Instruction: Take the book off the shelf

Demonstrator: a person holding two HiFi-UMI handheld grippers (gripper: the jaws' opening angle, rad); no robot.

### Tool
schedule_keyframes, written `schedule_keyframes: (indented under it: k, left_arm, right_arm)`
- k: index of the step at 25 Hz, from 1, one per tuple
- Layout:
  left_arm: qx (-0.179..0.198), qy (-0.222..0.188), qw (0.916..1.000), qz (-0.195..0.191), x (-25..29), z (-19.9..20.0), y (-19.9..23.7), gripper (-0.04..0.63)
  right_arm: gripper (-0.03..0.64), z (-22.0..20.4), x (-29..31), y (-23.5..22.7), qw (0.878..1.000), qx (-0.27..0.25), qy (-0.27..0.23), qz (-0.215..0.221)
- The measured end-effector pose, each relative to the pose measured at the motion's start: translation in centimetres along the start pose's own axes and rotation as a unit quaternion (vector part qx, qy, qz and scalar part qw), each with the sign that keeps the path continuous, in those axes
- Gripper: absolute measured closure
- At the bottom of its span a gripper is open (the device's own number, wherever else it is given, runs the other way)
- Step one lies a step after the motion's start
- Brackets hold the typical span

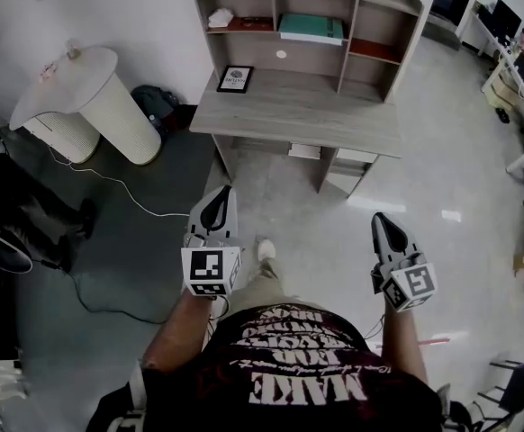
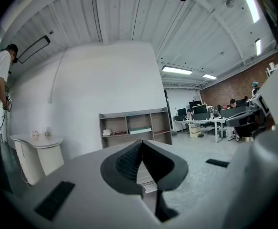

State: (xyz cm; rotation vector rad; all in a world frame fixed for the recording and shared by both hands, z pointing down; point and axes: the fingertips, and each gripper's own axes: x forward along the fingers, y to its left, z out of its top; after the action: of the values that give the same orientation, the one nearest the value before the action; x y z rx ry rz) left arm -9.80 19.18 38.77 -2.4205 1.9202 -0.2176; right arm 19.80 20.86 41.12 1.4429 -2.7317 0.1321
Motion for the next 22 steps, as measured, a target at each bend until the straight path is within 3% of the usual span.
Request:
schedule_keyframes:
  k: [14, 22]
  left_arm:
    - [0.004, -0.008, 0.9998, -0.017, 10.6, 0.6, 4.5, 0.588]
    - [0.002, 0.012, 0.9996, -0.027, 16.2, -0.6, 6.8, 0.588]
  right_arm:
    - [0.611, 2.9, 11.2, -3.5, 1.000, 0.015, -0.025, 0.002]
    - [0.611, 1.8, 17.5, -5.6, 1.000, 0.013, 0.000, 0.008]
